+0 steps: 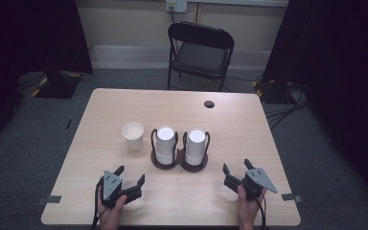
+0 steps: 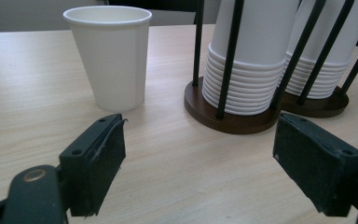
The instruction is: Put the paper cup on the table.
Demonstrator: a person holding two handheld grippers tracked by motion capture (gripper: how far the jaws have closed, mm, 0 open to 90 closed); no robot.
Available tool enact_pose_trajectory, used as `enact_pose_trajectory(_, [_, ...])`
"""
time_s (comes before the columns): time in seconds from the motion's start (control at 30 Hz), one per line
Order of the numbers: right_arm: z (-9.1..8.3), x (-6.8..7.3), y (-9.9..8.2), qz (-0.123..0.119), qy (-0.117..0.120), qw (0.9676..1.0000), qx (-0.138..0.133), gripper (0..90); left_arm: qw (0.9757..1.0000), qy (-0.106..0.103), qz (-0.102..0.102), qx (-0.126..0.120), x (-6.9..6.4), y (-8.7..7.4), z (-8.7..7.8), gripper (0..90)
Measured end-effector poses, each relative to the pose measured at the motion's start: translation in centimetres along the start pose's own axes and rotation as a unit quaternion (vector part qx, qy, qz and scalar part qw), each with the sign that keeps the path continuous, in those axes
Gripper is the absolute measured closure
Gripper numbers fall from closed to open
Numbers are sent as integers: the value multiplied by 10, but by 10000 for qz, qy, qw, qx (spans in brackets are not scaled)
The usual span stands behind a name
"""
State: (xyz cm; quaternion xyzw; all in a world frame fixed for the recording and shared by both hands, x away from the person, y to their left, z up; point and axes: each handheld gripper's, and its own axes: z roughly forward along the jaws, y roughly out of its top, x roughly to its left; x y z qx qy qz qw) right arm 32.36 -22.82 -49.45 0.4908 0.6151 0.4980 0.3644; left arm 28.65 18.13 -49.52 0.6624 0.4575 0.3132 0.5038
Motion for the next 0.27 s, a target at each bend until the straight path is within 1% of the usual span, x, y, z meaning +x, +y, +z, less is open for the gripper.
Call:
enact_pose_trajectory(0.13, [0, 0, 0, 12, 3, 10000, 12, 157, 10000, -92, 15, -29, -5, 1, 3, 167])
enact_pose_trajectory(0.2, [0, 0, 0, 19, 0, 10000, 32, 157, 10000, 0, 59, -56, -7, 1, 4, 167])
enact_pose_trajectory(0.27, [1, 0, 0, 35, -63, 10000, 62, 156, 9999, 77, 82, -71, -7, 1, 5, 167])
